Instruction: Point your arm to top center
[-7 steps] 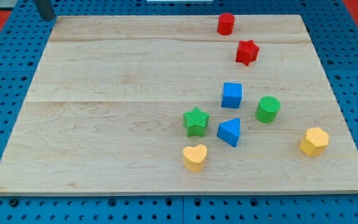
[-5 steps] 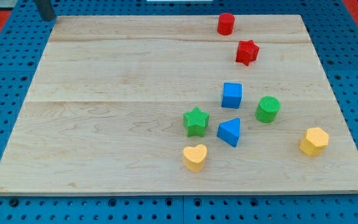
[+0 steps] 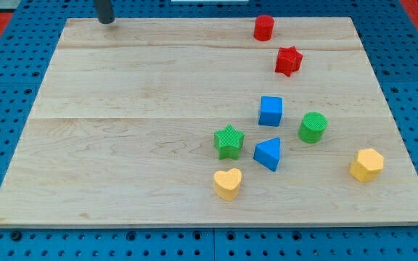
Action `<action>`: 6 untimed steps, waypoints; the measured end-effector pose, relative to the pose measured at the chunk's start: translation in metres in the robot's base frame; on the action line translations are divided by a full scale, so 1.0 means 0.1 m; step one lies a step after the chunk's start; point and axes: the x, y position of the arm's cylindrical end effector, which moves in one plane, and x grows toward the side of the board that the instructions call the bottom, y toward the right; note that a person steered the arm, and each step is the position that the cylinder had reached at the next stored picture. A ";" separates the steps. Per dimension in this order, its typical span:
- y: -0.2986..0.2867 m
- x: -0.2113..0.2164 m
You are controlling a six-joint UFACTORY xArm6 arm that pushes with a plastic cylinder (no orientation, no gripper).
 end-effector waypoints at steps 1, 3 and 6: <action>0.25 0.00; 0.42 0.00; 0.43 0.00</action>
